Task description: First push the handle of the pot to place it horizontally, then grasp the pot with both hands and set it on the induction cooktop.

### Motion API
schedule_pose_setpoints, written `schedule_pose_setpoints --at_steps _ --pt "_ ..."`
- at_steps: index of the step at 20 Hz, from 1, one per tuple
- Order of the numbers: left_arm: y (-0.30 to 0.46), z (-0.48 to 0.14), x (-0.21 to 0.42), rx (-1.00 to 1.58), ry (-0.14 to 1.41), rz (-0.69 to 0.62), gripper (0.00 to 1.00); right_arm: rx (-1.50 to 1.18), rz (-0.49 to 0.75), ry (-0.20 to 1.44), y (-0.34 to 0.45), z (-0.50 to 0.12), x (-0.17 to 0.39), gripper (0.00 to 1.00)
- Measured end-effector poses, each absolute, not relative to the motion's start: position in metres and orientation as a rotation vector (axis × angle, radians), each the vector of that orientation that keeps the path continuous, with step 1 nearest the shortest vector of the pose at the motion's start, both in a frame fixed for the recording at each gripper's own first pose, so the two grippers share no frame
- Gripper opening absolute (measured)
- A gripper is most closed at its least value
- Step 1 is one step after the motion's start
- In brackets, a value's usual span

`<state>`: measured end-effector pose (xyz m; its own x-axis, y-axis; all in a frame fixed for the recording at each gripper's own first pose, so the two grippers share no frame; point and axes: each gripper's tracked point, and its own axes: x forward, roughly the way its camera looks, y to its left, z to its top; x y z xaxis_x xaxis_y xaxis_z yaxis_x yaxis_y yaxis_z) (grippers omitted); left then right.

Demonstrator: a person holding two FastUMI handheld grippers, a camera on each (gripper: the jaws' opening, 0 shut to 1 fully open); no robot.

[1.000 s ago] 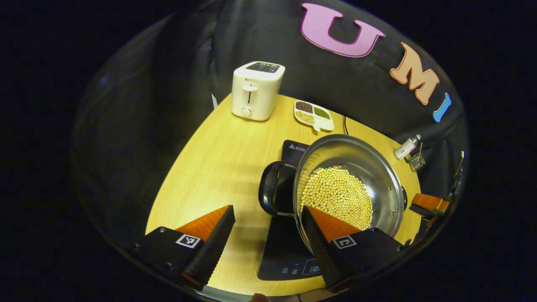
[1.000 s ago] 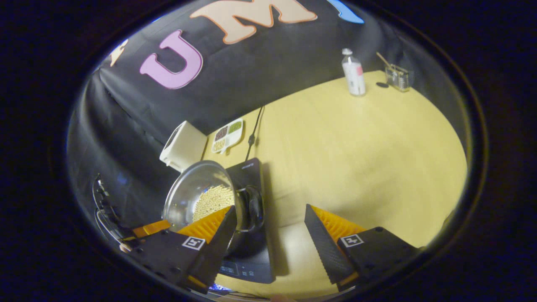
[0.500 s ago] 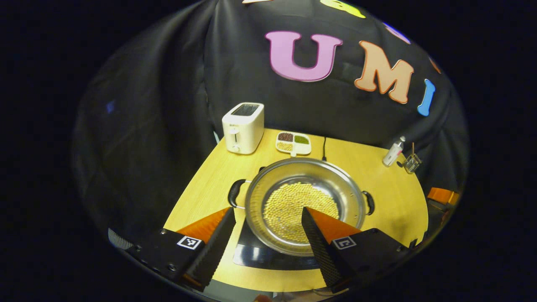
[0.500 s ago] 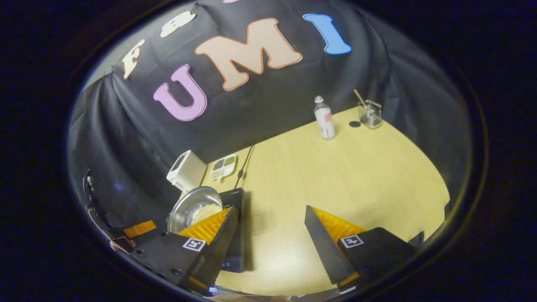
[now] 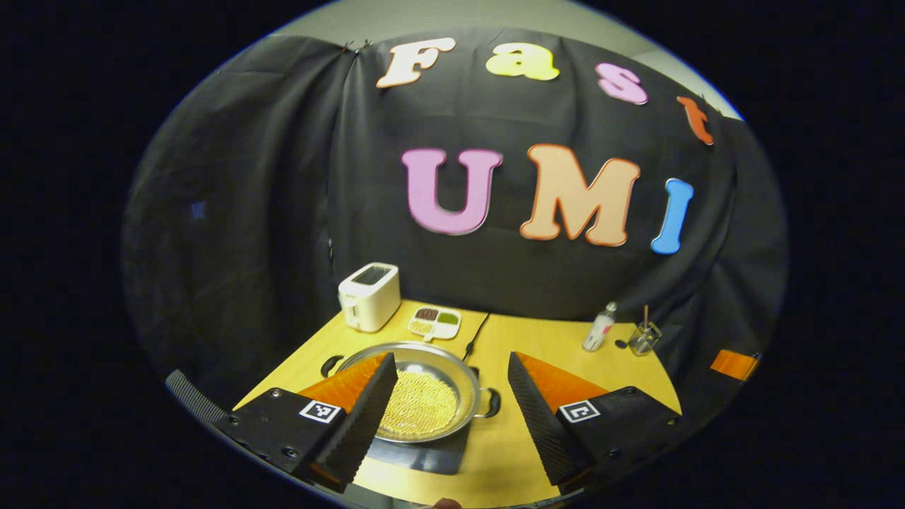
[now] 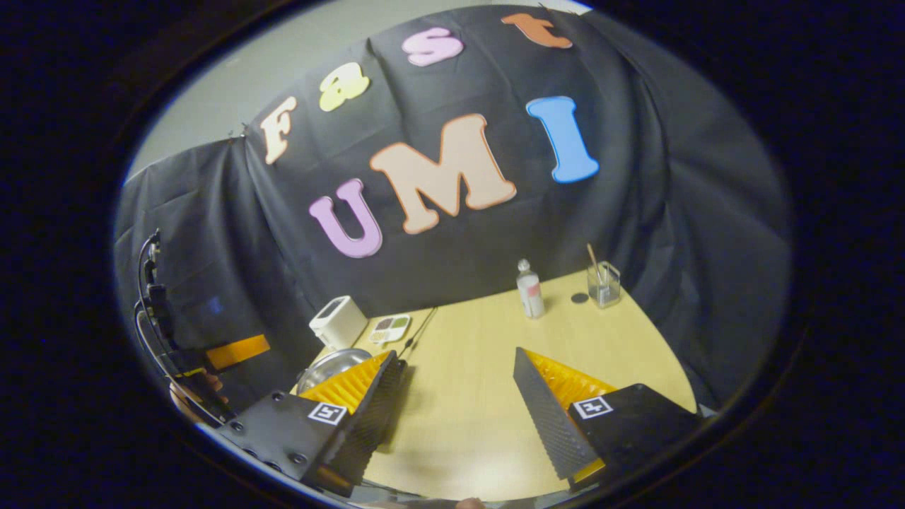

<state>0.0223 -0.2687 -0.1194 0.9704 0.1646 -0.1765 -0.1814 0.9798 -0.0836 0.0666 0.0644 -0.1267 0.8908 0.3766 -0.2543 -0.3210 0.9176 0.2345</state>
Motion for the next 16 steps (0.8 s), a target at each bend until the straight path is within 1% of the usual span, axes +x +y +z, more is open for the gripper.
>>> schedule_pose_setpoints --at_steps 3,4,5,6,7,8,9,10,12,13,16 --pt "-0.312 -0.069 0.016 -0.046 0.023 0.171 0.96 0.095 0.347 0.151 0.034 -0.070 0.068 1.00" --pt "-0.324 -0.055 0.014 -0.026 -0.013 0.165 0.92 0.068 0.334 0.094 0.023 -0.049 0.068 1.00" --pt "-0.337 -0.045 0.014 -0.010 -0.047 0.159 0.95 0.046 0.321 0.045 0.015 -0.030 0.065 0.99" --pt "-0.349 -0.034 0.012 0.004 -0.077 0.152 0.92 0.033 0.309 0.006 0.007 -0.014 0.061 0.92" --pt "-0.361 -0.024 0.008 0.016 -0.102 0.144 0.95 0.027 0.300 -0.027 0.001 -0.002 0.054 0.92" --pt "-0.371 -0.018 0.006 0.028 -0.121 0.136 0.92 0.026 0.293 -0.057 -0.006 0.010 0.048 0.92" --pt "-0.381 -0.014 0.004 0.036 -0.134 0.125 0.92 0.029 0.286 -0.084 -0.012 0.021 0.044 0.92" --pt "-0.390 -0.011 0.001 0.040 -0.145 0.112 0.95 0.031 0.280 -0.101 -0.017 0.026 0.039 0.92" --pt "-0.406 -0.010 -0.004 0.046 -0.155 0.083 0.97 0.027 0.267 -0.107 -0.024 0.023 0.029 0.92" --pt "-0.409 -0.012 -0.006 0.054 -0.153 0.071 0.95 0.024 0.258 -0.103 -0.029 0.019 0.026 0.92" --pt "-0.408 -0.017 -0.011 0.070 -0.155 0.076 0.94 0.017 0.236 -0.096 -0.043 0.011 0.018 0.92"
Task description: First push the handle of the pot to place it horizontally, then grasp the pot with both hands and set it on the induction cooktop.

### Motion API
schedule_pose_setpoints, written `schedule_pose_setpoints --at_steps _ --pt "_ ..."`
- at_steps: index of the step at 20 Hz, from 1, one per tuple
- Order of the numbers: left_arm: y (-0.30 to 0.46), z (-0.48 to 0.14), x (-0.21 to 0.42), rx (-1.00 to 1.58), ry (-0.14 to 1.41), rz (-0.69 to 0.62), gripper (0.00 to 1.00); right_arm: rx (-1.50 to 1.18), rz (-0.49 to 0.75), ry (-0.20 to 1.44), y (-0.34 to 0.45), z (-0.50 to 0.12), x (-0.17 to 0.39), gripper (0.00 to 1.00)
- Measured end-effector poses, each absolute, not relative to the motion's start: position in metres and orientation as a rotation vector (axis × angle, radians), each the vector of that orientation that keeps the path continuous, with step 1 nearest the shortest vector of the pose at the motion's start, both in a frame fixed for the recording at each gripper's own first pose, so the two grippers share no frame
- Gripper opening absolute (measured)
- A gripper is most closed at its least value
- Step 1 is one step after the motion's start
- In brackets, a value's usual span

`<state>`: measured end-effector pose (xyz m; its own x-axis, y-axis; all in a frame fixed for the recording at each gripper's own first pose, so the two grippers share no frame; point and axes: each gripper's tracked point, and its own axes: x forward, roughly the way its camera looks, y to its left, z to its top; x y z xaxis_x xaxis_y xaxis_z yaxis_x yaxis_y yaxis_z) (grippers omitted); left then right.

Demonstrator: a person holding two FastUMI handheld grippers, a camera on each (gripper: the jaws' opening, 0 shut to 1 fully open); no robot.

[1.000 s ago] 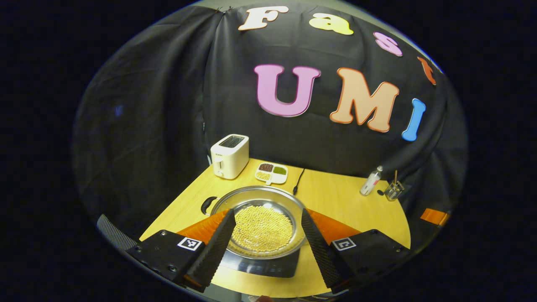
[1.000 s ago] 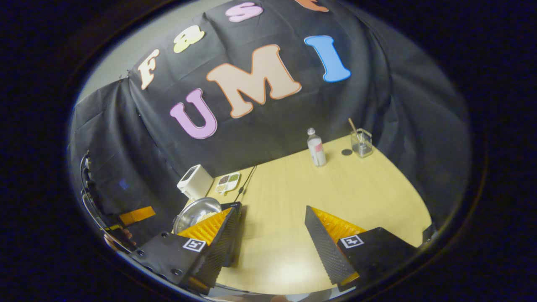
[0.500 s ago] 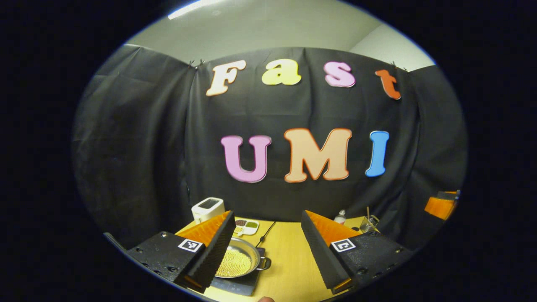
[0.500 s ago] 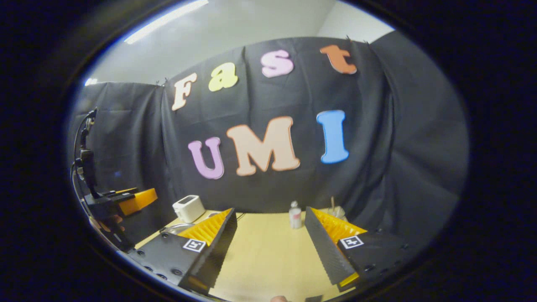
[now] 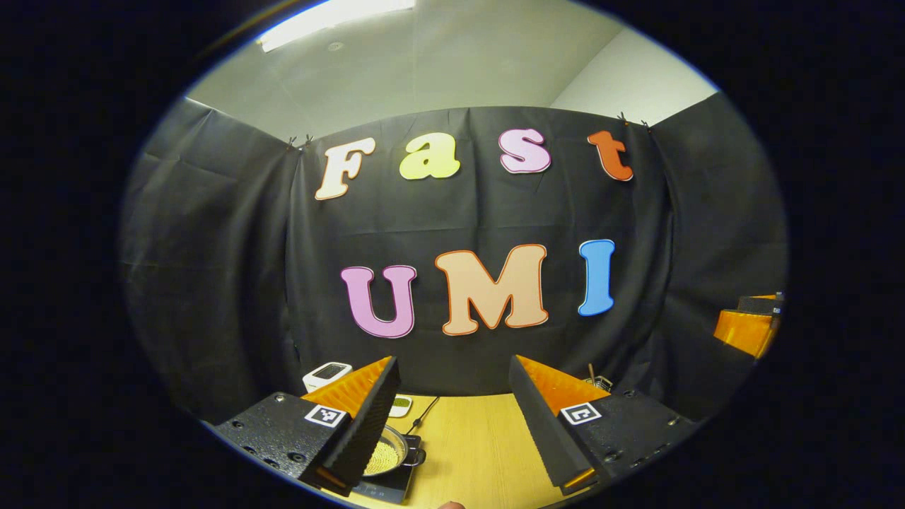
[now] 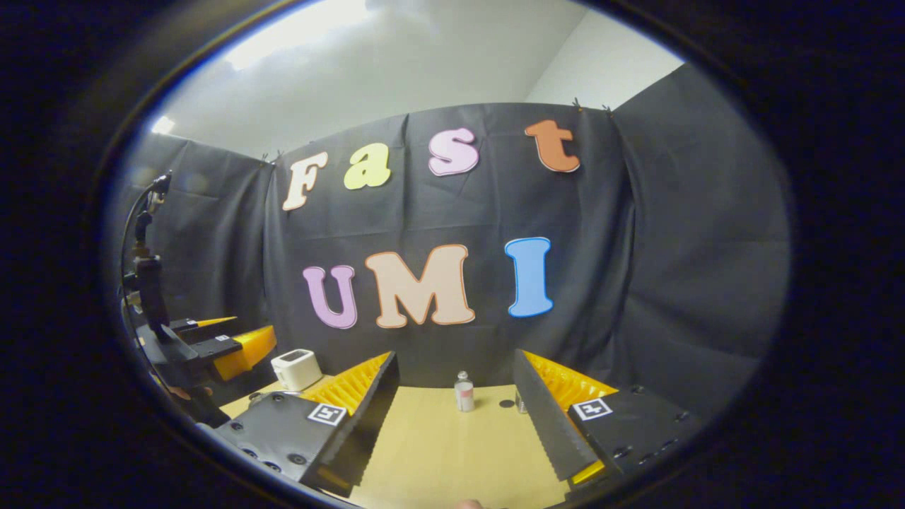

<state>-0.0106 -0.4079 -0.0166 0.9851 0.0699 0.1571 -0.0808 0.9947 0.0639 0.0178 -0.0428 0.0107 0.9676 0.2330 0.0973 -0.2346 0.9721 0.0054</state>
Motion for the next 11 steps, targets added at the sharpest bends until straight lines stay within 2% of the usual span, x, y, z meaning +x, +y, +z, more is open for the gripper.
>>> schedule_pose_setpoints --at_steps 11 --pt "-0.418 -0.027 -0.002 0.074 -0.134 0.058 0.95 -0.006 0.191 -0.066 -0.078 0.000 0.012 0.92"
